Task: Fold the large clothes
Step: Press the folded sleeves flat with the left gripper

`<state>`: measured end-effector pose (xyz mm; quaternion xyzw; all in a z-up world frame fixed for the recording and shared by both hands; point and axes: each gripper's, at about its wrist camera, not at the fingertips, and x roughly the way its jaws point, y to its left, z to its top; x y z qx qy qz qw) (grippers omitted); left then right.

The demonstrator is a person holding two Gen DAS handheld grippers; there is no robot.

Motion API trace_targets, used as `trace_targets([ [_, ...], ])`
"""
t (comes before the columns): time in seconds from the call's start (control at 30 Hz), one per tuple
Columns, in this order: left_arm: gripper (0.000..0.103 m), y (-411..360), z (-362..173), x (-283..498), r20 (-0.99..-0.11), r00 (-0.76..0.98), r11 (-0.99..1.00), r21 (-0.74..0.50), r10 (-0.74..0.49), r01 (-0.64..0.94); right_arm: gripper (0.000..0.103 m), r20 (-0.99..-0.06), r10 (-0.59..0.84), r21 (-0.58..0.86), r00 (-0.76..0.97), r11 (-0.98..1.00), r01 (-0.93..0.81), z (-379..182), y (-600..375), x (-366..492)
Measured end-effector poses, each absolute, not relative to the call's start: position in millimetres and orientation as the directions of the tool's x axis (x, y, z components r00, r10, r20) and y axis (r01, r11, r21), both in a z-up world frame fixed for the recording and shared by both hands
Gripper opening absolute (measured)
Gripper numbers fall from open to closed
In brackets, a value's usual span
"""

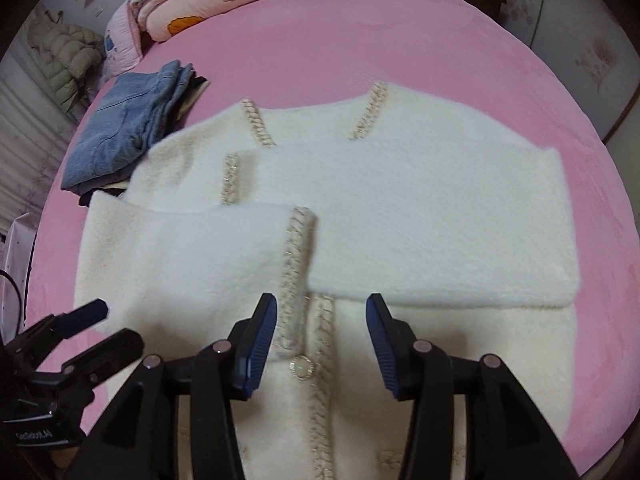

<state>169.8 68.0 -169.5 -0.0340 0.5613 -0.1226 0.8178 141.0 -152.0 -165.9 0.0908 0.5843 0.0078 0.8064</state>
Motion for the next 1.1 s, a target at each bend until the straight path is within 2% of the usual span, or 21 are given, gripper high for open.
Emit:
trace_targets([
  [0.1, 0.088, 97.7, -160.7, 169.8, -0.909, 0.396, 0.988, -0.085, -0.13, 0.128, 0.047, -0.935, 0.118, 0.142, 0.334, 0.989, 0.048, -159.5, -137.3, 144.4],
  [0.37, 0.088, 190.1, -180.6, 194.6, -0.924, 0.381, 1.0, 0.012, 0.021, -0.027, 0.05, -0.94, 0.143, 0.156, 0.31, 0.988, 0.017, -173.7, -125.0, 155.4],
  [0.67, 0.088, 243.5, -233.0, 229.5, -0.942, 0.325, 0.984, -0.129, -0.082, -0.124, 0.05, -0.951, 0.174, 0.205, 0.255, 0.974, 0.1, -225.8, -150.5, 171.5],
  [0.83, 0.088, 236.4, -239.8, 234.0, -0.943, 0.318, 0.986, -0.131, -0.093, -0.099, 0.05, -0.936, 0.229, 0.269, 0.268, 0.955, 0.123, -239.9, -156.9, 182.7],
  [1.03, 0.088, 221.4, -245.5, 238.1, -0.949, 0.304, 0.993, -0.102, -0.08, -0.058, 0.052, -0.927, 0.228, 0.267, 0.298, 0.959, 0.096, -252.0, -149.1, 203.4],
  [1.07, 0.088, 219.9, -246.6, 238.7, -0.95, 0.301, 0.993, -0.1, -0.078, -0.057, 0.051, -0.926, 0.228, 0.264, 0.3, 0.96, 0.087, -253.1, -147.4, 204.8],
  [1.1, 0.088, 218.2, -247.2, 239.2, -0.951, 0.299, 0.994, -0.096, -0.075, -0.059, 0.042, -0.923, 0.239, 0.269, 0.303, 0.961, 0.062, -252.4, -144.3, 206.2],
])
